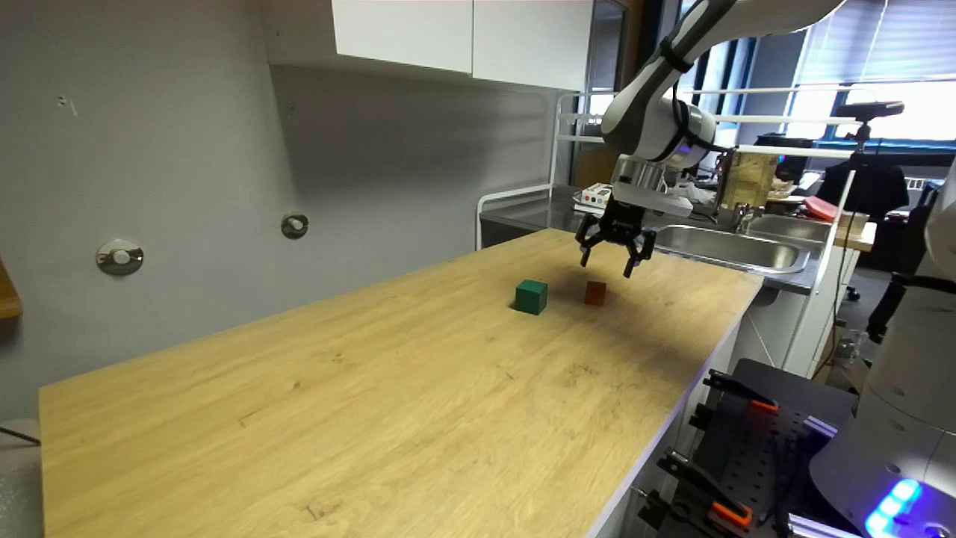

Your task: Put the orange block on top of the green block

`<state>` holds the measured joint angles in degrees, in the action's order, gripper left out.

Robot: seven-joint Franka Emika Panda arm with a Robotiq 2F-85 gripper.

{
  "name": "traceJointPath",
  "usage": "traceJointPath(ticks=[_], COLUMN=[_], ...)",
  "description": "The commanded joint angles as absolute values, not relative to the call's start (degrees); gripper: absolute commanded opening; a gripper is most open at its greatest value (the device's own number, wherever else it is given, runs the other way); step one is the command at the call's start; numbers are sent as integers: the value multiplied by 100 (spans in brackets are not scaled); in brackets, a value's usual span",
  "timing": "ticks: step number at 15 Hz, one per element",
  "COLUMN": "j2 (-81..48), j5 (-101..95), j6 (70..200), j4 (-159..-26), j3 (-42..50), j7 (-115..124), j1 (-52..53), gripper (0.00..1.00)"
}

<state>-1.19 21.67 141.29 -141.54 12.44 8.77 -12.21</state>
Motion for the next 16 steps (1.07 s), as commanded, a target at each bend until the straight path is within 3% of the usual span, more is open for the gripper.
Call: traceJointPath(ticks=[1, 16], j2=[-301, -1407], j5=[2019, 2134], j6=[13965, 13478], j4=[-13787, -12940], j3=[1217, 1068], j7=[1103, 1051], j1=[-1201, -1133], gripper=[100, 100])
